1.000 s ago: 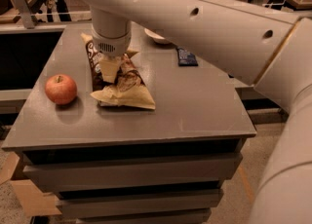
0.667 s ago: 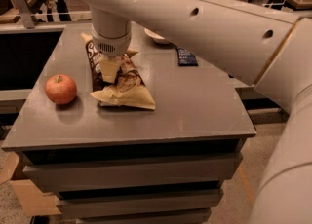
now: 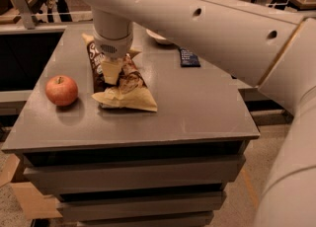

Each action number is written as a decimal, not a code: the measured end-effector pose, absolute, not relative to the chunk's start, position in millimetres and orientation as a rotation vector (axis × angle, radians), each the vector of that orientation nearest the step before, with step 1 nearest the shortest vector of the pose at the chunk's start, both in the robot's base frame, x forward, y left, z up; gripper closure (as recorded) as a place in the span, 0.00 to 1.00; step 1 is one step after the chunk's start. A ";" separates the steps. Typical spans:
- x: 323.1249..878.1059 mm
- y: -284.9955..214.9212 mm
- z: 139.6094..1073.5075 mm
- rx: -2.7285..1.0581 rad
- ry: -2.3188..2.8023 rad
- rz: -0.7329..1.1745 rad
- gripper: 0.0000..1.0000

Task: Move brown chip bag near apple

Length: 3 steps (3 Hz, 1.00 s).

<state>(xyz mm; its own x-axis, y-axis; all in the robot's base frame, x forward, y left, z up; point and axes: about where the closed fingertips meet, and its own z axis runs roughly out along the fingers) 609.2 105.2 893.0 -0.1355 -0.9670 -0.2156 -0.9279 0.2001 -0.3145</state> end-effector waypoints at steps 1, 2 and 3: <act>608.8 104.9 893.1 -1.774 2.115 -0.148 0.00; 608.8 104.9 893.1 -1.774 2.115 -0.148 0.00; 604.9 96.1 899.0 -1.742 2.111 -0.135 0.00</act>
Offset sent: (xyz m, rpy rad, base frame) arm -0.0003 -0.0002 0.0001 -0.0004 -0.0007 0.0002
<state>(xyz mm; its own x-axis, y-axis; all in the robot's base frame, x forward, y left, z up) 604.9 96.1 899.0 -0.1447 -0.9597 -0.2407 -0.9213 0.2195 -0.3210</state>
